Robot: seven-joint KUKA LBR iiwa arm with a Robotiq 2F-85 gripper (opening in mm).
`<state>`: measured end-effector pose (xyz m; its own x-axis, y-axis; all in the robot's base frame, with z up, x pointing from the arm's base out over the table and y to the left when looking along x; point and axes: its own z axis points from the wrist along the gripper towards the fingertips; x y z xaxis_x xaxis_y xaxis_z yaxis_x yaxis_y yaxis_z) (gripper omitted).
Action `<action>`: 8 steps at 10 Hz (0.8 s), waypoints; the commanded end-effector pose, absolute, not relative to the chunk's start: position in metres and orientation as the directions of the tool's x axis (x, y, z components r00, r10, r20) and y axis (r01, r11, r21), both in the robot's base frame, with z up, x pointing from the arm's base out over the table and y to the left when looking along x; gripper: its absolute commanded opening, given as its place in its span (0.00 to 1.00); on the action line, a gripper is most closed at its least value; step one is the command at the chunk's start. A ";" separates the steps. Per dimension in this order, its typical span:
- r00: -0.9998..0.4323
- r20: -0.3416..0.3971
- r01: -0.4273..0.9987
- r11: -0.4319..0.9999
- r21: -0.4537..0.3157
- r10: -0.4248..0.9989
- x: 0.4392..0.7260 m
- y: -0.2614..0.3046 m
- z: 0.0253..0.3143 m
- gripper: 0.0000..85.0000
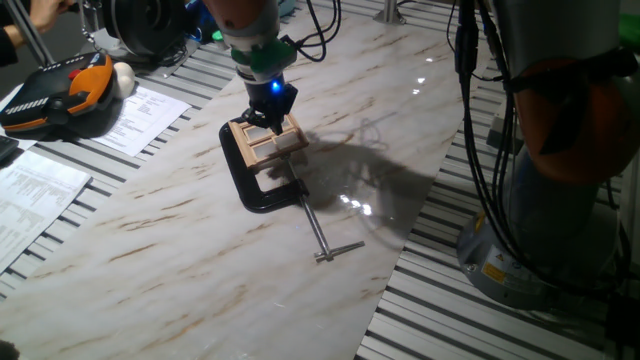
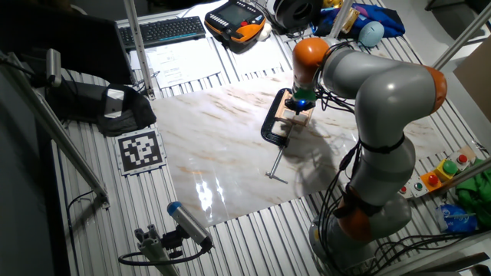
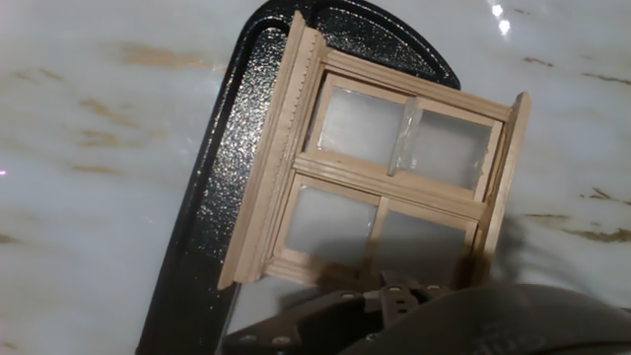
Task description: Open a sliding window
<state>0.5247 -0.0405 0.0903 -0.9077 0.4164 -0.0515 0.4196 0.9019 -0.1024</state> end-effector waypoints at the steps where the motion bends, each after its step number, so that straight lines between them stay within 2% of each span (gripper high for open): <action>1: -0.900 -0.053 0.436 0.895 -0.100 0.432 0.525 -0.041 0.088 0.00; 8: -0.860 -0.062 0.510 0.853 -0.112 0.506 0.528 -0.047 0.075 0.00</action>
<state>0.5282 -0.0477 0.0745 -0.8603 0.5061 -0.0615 0.5098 0.8530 -0.1119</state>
